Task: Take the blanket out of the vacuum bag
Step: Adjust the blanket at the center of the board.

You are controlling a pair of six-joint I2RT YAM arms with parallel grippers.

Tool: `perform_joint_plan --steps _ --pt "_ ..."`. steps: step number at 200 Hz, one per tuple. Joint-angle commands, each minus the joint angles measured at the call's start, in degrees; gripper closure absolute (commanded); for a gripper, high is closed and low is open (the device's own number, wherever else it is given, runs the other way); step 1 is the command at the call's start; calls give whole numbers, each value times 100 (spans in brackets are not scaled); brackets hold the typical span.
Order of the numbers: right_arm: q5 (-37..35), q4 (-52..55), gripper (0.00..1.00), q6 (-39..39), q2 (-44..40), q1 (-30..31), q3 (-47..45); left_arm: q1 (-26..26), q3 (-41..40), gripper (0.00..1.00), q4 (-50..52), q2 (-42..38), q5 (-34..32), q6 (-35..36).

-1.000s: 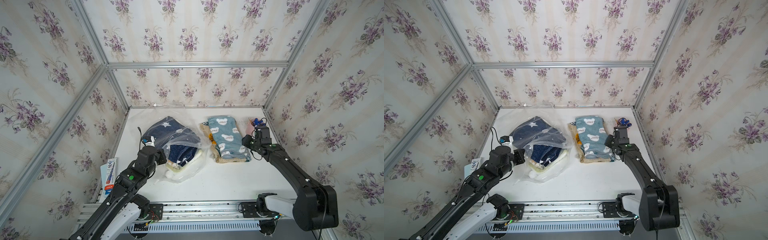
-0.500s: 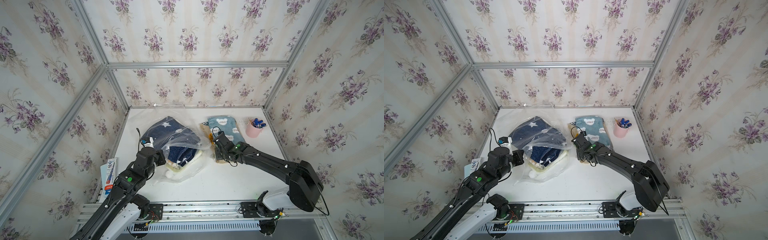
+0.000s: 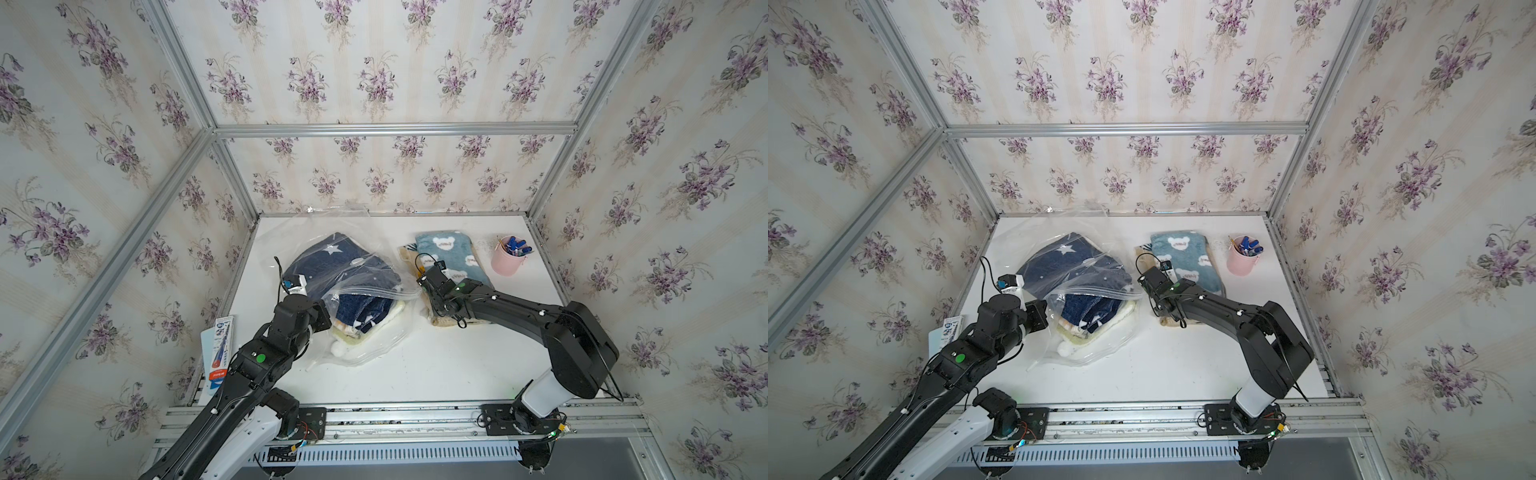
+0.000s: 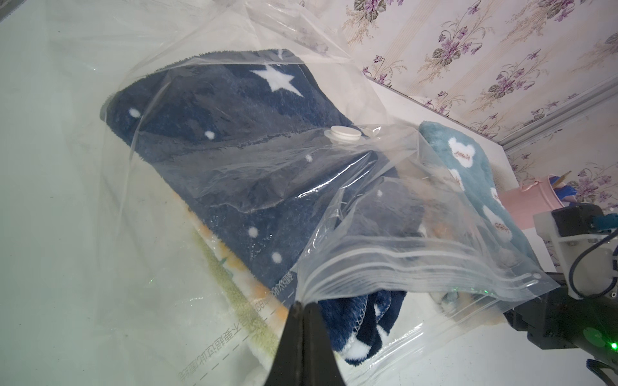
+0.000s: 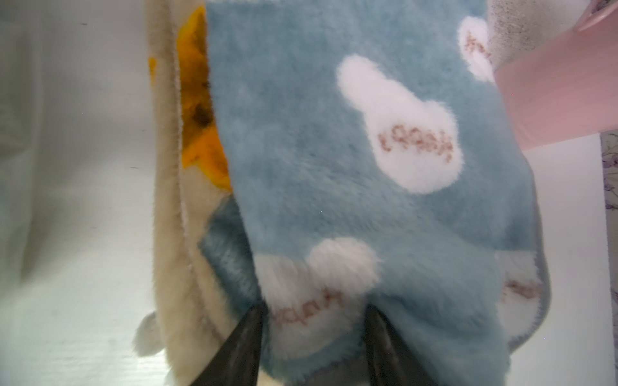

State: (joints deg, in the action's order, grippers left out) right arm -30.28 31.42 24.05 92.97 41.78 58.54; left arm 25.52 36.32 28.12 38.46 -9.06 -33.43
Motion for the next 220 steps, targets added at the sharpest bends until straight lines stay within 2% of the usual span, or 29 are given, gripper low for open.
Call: perform_joint_plan --steps 1,54,75,122,166,220 --pt "-255 -129 56 -29 -7 -71 -41 -3 -19 100 -63 12 -124 56" --pt "3 -452 93 -187 -183 -234 -215 -3 -2 100 -157 153 -106 56" --pt "282 -535 99 -285 -398 -258 -204 -4 7 100 -153 163 -96 55" --pt "2597 -853 100 -349 -1154 -595 -198 -4 31 100 -153 116 -80 71" --pt "4774 -1280 100 -226 -1372 -1548 -517 -3 51 100 -193 136 12 59" --pt "5395 -1349 100 -103 -1647 -1729 -824 -3 18 100 -185 109 89 26"
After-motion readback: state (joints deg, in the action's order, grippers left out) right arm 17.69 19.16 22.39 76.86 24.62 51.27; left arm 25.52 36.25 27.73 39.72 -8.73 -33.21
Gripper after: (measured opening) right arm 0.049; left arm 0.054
